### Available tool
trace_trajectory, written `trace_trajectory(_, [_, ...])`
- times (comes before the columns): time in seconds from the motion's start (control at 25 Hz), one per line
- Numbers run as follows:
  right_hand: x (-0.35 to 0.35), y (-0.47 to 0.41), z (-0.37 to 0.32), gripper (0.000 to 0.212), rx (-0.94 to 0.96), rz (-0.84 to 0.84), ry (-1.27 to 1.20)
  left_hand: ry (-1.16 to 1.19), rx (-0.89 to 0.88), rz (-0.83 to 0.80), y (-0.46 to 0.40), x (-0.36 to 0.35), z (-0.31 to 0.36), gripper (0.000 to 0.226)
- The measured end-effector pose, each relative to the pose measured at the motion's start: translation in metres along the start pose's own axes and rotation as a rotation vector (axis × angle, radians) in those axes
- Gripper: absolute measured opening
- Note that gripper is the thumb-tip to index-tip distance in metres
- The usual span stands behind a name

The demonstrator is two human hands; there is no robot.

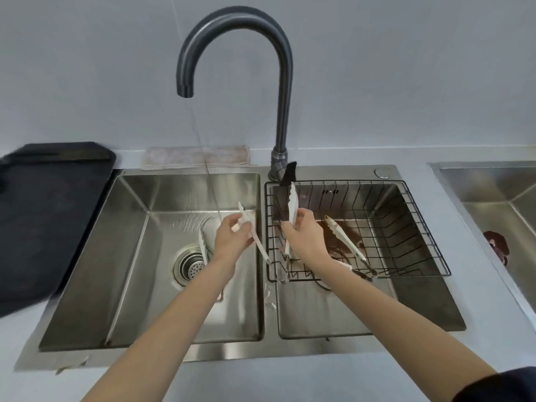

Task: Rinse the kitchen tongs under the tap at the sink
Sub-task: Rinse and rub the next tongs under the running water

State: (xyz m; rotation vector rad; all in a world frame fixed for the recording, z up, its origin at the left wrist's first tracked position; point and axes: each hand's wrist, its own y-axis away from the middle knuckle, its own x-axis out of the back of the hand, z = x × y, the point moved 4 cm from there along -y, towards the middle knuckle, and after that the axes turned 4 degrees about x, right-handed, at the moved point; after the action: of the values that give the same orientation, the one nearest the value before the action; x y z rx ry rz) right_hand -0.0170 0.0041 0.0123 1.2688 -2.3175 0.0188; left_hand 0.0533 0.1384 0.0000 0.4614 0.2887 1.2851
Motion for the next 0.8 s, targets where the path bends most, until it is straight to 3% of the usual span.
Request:
trace_trajectory(0.12, [-0.032,0.008,-0.011,0.041,-0.018,-0.047,-0.08,0.282,0.186,-0.066,-0.004,0.029,-0.01,0.018])
trace_trajectory(0.2, [-0.055,0.013,-0.018,0.045,-0.006,-0.071,-0.119,0.238,0.206,-0.073,-0.007,0.05,-0.014,0.005])
trace_trajectory(0.32, [-0.087,0.013,-0.029,0.039,-0.033,-0.105,-0.257,0.17,0.221,-0.044,-0.018,0.077,-0.019,0.025])
trace_trajectory(0.4, [-0.103,0.005,-0.034,0.03,-0.189,-0.117,-0.527,0.136,0.227,-0.022,-0.026,0.094,-0.02,0.03])
trace_trajectory(0.52, [-0.118,-0.005,-0.044,0.019,-0.433,-0.199,-1.022,0.145,0.251,-0.02,-0.036,0.111,-0.019,0.011])
trace_trajectory(0.8, [-0.141,-0.041,-0.067,0.011,-0.468,-0.307,-1.139,0.066,0.302,-0.127,-0.07,0.129,-0.02,0.014])
